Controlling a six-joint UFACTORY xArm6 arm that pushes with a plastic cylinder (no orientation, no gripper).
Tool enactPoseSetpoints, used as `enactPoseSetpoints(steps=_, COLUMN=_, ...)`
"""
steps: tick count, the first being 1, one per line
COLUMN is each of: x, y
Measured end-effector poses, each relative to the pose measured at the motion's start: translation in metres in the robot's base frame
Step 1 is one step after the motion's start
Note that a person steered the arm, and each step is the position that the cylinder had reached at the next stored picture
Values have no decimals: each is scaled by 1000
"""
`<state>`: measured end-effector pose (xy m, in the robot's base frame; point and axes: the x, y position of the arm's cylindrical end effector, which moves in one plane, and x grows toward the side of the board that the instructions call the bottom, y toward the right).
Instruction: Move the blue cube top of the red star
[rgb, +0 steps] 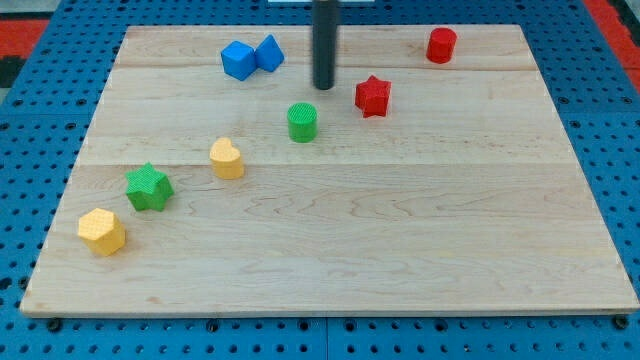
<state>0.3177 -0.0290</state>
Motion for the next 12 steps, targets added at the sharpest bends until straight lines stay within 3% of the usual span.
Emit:
enactPoseSetpoints(steps=2, x=-9, y=-169)
enactPoseSetpoints(steps=3, x=-36, y=-182)
enactPoseSetpoints(steps=5, x=-42, y=-74)
enactPoseSetpoints(steps=7, x=-57, y=-58)
enactPoseSetpoints(steps=8, x=-67, y=-76)
enactPoseSetpoints(steps=11, x=-64, y=85)
enactPoseSetpoints(steps=12, x=-66, y=22)
